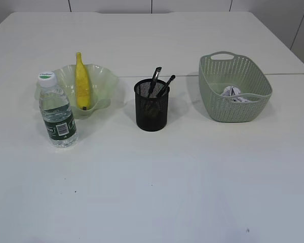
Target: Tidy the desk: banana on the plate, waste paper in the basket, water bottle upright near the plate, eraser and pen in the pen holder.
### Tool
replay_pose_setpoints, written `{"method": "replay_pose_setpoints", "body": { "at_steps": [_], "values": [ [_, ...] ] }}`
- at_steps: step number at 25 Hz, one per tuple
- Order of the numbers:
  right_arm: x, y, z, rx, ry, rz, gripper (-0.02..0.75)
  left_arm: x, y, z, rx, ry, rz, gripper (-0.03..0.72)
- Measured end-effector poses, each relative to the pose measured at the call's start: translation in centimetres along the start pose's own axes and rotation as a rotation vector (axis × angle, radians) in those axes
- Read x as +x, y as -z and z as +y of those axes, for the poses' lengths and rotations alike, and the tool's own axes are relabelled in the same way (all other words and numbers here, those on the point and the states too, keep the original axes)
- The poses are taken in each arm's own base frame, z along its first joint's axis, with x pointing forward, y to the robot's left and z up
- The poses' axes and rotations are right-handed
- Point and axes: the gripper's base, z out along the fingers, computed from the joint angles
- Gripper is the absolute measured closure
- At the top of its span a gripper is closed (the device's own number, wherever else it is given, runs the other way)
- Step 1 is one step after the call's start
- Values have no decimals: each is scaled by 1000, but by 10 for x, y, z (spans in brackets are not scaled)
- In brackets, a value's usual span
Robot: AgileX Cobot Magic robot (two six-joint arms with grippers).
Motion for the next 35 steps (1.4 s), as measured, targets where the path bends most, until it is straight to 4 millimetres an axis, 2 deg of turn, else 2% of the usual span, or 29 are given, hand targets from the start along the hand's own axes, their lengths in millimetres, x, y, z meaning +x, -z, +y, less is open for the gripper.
{"method": "replay_pose_setpoints", "body": {
  "at_steps": [23, 28, 35],
  "values": [
    [5, 0, 1, -14, 16, 53, 666, 0, 0, 0, 0, 0, 0, 713],
    [-1, 1, 14, -154, 18, -15, 666, 0, 0, 0, 0, 0, 0, 713],
    [-6, 9, 41, -447, -32, -99, 666, 0, 0, 0, 0, 0, 0, 713]
  ]
}}
